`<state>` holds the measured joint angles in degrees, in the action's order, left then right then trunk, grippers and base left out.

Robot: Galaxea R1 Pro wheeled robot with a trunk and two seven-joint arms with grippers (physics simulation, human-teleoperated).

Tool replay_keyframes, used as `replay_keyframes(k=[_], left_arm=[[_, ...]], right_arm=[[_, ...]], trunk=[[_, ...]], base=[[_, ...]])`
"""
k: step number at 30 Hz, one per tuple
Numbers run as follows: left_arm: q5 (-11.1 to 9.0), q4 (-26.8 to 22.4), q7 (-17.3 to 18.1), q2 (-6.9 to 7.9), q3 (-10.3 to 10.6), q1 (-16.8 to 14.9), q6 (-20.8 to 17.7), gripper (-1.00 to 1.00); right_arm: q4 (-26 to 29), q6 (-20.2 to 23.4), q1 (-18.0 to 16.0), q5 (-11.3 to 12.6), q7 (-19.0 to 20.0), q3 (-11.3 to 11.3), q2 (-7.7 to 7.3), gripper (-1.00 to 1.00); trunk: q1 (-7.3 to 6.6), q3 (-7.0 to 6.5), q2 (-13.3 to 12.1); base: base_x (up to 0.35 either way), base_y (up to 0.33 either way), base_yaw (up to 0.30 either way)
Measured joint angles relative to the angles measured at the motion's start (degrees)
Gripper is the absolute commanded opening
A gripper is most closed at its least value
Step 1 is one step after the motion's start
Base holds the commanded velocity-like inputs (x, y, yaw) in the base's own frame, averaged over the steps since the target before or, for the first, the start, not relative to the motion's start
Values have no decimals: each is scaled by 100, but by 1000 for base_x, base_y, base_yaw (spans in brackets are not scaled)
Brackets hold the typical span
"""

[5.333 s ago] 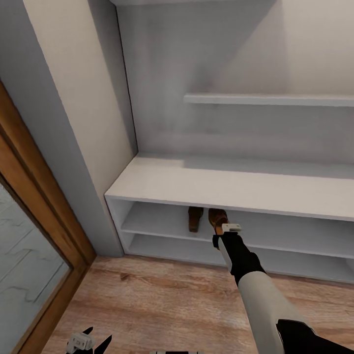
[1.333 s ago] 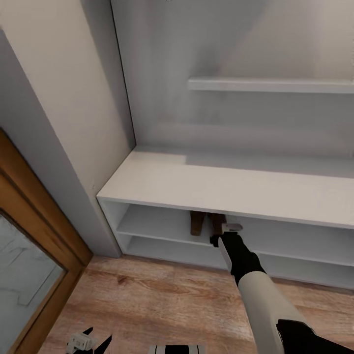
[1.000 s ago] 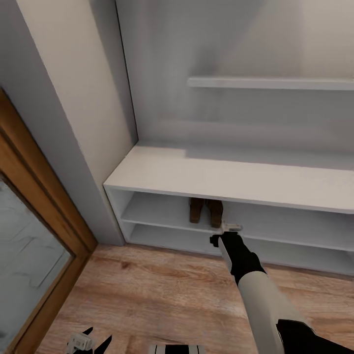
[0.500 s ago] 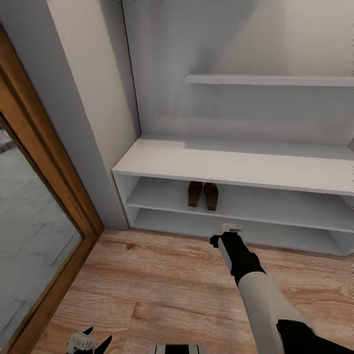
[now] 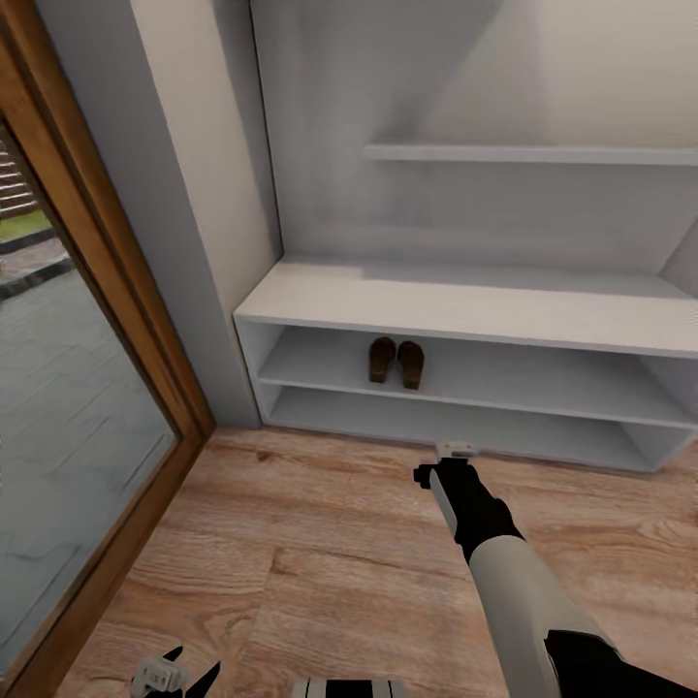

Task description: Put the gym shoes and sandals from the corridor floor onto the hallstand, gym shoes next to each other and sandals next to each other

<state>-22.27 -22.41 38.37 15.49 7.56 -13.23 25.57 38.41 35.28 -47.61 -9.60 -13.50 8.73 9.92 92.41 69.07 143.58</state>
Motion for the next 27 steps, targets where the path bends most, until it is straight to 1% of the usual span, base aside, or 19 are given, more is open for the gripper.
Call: replay_keyframes(k=[4,12,20,24,27], left_arm=[[-5,2,0,0,0,0,-5,100],[1,-21,0,6,7,0,0,100],[1,-29,-7,17,8,0,0,100],[1,-28,-8,17,8,0,-5,100],[1,-9,-13,18,3,0,-12,100]], right_arm=[[-5,-4,3,-1,-4,-2,0,100],[3,-52,25,-1,-10,6,0,100],[-13,-53,28,-2,5,-3,0,100],[-18,-91,83,-12,15,-1,0,100],[-17,-411,295,-38,30,-1,0,100]], trunk=[[-2,0,0],[-2,0,0],[-23,-177,-10],[-34,-265,-16],[-41,-332,-20]], base=[[-84,0,0],[-13,0,0],[0,0,0],[0,0,0],[0,0,0]])
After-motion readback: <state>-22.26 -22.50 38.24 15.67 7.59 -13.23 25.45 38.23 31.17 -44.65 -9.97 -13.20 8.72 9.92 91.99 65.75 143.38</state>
